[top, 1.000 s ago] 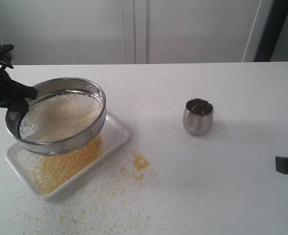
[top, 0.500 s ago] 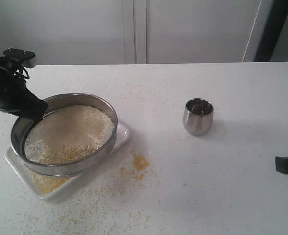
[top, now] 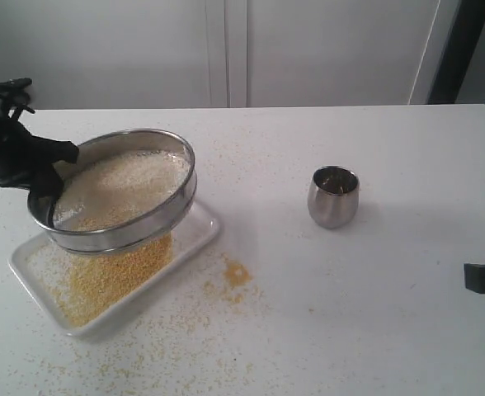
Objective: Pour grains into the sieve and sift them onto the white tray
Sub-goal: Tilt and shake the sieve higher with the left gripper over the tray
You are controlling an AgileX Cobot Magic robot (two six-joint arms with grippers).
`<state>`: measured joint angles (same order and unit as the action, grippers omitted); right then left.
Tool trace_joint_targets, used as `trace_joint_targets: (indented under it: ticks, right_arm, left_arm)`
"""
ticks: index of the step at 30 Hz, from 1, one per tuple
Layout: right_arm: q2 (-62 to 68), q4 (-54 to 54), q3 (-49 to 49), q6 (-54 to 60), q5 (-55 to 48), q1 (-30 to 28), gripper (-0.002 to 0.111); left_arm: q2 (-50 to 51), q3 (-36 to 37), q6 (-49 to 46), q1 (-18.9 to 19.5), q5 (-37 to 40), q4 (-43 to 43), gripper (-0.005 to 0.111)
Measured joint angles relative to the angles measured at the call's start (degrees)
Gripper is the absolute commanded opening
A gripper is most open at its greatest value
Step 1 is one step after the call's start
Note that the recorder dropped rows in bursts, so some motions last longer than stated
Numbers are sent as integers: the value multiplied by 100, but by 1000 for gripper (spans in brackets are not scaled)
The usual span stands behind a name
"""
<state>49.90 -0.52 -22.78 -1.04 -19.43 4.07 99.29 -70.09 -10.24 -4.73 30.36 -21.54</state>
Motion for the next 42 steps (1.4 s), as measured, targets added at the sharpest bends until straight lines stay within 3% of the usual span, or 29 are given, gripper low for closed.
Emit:
trace_joint_targets:
  ticks: [4, 5, 10, 13, 16, 17, 18, 20, 21, 22, 23, 25, 26, 27, 30, 32, 35, 37, 38, 39, 42]
  right_arm:
    - [0, 0, 0, 0, 0, 0, 0]
    - [0, 0, 0, 0, 0, 0, 0]
    - [0, 0, 0, 0, 0, 0, 0]
    - [0, 0, 0, 0, 0, 0, 0]
    - [0, 0, 0, 0, 0, 0, 0]
    - [0, 0, 0, 0, 0, 0, 0]
    - [0, 0, 0, 0, 0, 0, 0]
    - [0, 0, 0, 0, 0, 0, 0]
    - [0, 0, 0, 0, 0, 0, 0]
    - [0, 0, 0, 0, 0, 0, 0]
    - [0, 0, 0, 0, 0, 0, 0]
    - [0, 0, 0, 0, 0, 0, 0]
    - [0, 0, 0, 0, 0, 0, 0]
    - [0, 0, 0, 0, 0, 0, 0]
    - [0, 0, 0, 0, 0, 0, 0]
    - [0, 0, 0, 0, 0, 0, 0]
    - [0, 0, 0, 0, 0, 0, 0]
    - [0, 0, 0, 0, 0, 0, 0]
    - [0, 0, 0, 0, 0, 0, 0]
    - [0, 0, 0, 0, 0, 0, 0]
    - [0, 0, 0, 0, 0, 0, 0]
  left_arm:
    - [0, -22, -1952, -162, 151, 20, 0]
    - [0, -22, -2053, -217, 313, 31, 0]
    - [0, 2, 66, -17, 73, -137, 0]
    - [0, -12, -865, -31, -171, -112, 0]
    - [0, -21, -2072, -252, 262, 37, 0]
    - [0, -8, -1941, -266, 374, 55, 0]
    - [0, 5, -926, -248, 322, -19, 0]
    - [0, 5, -317, -170, -159, -136, 0]
    - [0, -6, -687, -170, -252, -136, 0]
    - [0, -19, -2014, -281, -147, -136, 0]
    - [0, -19, -2490, -345, 34, -97, 0]
    - [0, 7, -1778, -377, 294, 20, 0]
    - [0, 7, -541, -221, 71, -34, 0]
    - [0, -5, -295, -82, -235, -62, 0]
    - [0, -28, -1710, -89, 19, 98, 0]
    - [0, -5, -714, 1, 204, -7, 0]
    - [0, -5, -226, 158, -121, -30, 0]
    - [0, -16, -810, 127, -216, -7, 0]
    - [0, -16, -1894, -32, -55, 37, 0]
    - [0, -16, -2091, -99, 104, 127, 0]
    - [0, 6, 147, 146, -100, 253, 0]
